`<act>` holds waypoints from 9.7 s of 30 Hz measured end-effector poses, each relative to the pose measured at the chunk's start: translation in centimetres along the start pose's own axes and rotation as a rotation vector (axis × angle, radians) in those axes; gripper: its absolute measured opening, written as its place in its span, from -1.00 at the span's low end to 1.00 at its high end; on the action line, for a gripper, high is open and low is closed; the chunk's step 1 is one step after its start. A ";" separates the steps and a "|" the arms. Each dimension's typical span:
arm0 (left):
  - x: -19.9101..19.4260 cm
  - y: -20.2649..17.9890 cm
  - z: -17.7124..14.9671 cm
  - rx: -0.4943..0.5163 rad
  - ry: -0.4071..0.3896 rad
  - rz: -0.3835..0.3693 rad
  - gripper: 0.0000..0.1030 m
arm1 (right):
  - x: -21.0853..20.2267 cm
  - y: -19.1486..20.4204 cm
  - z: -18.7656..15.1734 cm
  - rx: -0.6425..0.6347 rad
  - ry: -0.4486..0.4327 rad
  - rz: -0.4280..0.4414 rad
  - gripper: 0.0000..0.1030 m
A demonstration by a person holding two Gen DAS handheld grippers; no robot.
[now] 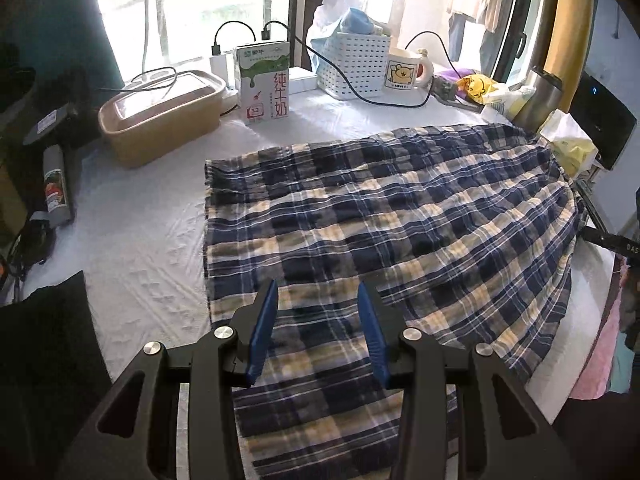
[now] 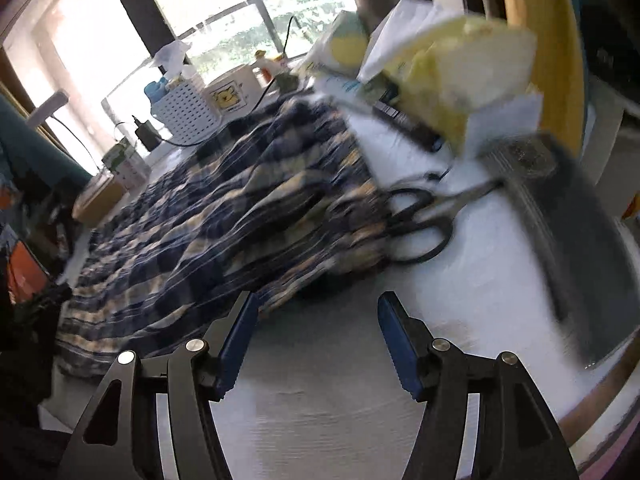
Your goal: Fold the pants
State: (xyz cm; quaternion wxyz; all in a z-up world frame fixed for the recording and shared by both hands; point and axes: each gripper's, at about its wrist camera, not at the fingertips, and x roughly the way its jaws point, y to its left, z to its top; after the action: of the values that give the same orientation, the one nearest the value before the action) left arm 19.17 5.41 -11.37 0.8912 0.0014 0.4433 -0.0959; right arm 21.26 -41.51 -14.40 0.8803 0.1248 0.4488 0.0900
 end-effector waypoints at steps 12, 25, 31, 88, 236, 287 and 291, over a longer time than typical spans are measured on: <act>-0.6 2.0 0.0 -0.050 -0.025 0.013 -0.21 | 2.2 -2.0 2.2 0.278 -0.114 0.100 -0.19; -2.0 3.4 0.0 -0.064 -0.084 -0.006 -0.21 | -3.6 3.5 5.4 0.105 -0.274 0.041 -0.67; -3.0 4.3 0.0 -0.080 -0.136 -0.027 -0.21 | -4.1 9.4 8.4 -0.015 -0.336 0.087 -0.67; 4.6 5.8 6.8 -0.048 -0.029 -0.089 -0.76 | 12.2 21.4 10.5 -0.402 -0.074 0.263 -0.39; 0.9 5.1 4.7 -0.111 -0.215 -0.181 -0.62 | 10.0 28.1 9.0 -0.546 -0.127 0.293 -0.59; 3.3 3.8 9.1 0.009 -0.134 -0.258 -0.67 | 9.9 23.3 8.7 -0.538 -0.178 0.180 -0.59; -2.5 3.6 8.1 -0.002 -0.271 -0.168 -0.67 | 5.1 26.1 8.6 -0.618 -0.294 0.195 -0.59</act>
State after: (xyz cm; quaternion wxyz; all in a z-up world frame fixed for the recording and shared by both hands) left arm 24.75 8.60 -4.77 0.9317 -0.0497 0.3177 -0.1691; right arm 30.02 -16.42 -5.63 0.9190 -0.0934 0.2549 0.2860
